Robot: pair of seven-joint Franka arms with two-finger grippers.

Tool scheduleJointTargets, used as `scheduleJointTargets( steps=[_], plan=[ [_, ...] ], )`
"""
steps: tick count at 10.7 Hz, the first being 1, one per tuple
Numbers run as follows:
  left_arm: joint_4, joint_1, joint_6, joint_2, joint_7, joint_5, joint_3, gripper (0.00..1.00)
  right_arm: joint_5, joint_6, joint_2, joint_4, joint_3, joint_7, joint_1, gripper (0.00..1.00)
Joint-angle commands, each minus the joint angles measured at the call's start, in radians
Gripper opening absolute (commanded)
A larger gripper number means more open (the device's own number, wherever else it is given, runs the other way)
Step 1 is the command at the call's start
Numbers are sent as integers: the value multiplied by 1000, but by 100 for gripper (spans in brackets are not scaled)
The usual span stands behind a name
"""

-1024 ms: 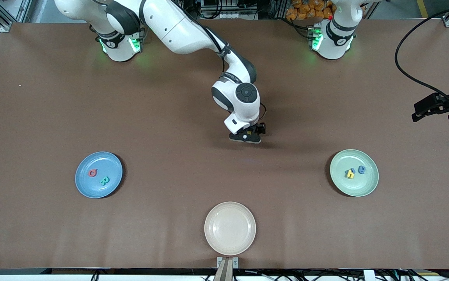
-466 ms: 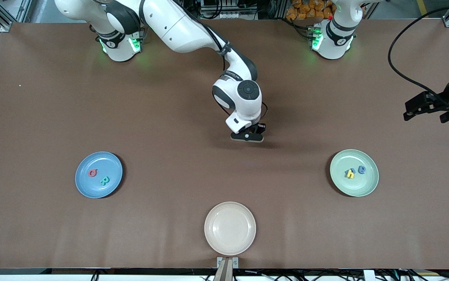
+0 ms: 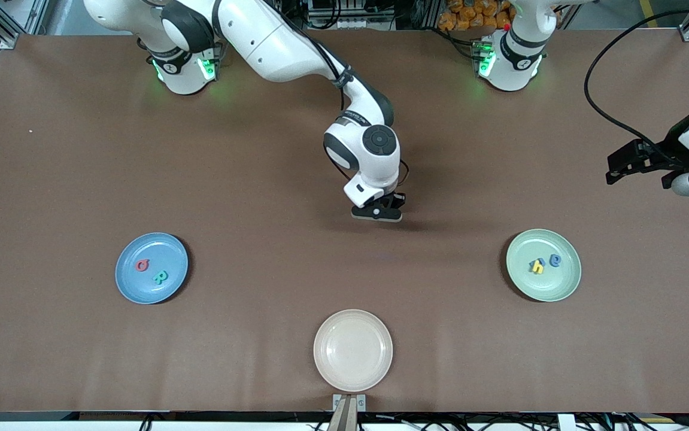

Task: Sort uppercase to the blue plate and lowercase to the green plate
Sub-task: 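Grasp the yellow H with the right gripper while the left gripper withdraws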

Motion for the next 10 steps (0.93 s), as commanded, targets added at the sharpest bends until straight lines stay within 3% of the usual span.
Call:
scheduleJointTargets(
  steps=[1,4,8,10],
  plan=[
    [-16,-11,-9,-19,-11,-10,5,100,4,-73,-99,-23,4,-87,-52,0],
    [-20,-46,-21,-14,-89,-21,-15,100,3,-177,-176,-62,4,-237,-129,0],
    [-97,-54,-22,15,-242,-143,-121,100,-5,-182,-363,-295,9,-566,-302,0],
    [-164,-86,29,15,-345,-137,-182,100,-5,-182,-439,-395,9,-727,-391,0]
  ],
)
